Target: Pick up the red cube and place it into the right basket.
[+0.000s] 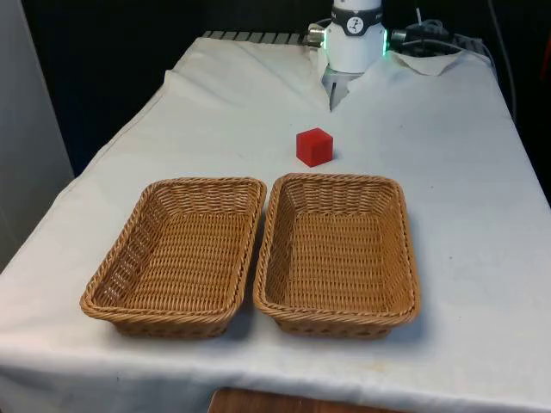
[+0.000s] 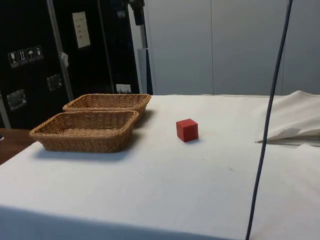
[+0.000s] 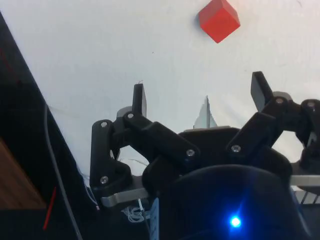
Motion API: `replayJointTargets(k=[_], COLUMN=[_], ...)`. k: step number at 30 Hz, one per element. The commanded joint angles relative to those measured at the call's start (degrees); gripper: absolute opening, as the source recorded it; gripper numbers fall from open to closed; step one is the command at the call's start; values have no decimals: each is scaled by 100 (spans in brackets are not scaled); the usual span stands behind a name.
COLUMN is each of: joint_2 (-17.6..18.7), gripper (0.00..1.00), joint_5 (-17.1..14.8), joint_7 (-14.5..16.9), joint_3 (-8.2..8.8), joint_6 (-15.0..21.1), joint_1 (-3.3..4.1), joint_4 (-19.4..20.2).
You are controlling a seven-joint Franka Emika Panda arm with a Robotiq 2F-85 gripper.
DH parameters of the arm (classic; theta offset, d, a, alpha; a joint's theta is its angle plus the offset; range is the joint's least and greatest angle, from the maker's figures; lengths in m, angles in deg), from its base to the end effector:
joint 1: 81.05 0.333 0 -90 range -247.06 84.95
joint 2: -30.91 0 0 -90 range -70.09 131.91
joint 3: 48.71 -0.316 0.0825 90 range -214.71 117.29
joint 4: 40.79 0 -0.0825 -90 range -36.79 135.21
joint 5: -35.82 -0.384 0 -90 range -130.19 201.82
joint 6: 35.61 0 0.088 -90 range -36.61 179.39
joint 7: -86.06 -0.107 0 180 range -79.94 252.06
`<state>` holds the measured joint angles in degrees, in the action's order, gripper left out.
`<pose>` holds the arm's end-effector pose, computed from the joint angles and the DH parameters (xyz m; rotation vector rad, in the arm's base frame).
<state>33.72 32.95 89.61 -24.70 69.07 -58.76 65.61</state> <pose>0.5663 -0.0097 0.4849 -3.1080 -0.0266 0.1140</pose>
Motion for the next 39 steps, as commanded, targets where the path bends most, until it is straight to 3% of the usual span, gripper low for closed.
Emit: replayJointTargets(k=[1,16,28,34,36,39], joint_2=[-11,-384,-751,-1123,-1083,-1255], gripper=[100,100,100,100,100,100], joint_5=[6,275,344,476,413,487], joint_7=[6,-74,-40,-120,-57,-195], joint_3=[6,34,52,23,40,6], joint_6=[0,132,178,441,355,556], joint_1=[-11,-126,-155,-160,-155,-160], joint_4=[11,481,922,1392,1346,1610])
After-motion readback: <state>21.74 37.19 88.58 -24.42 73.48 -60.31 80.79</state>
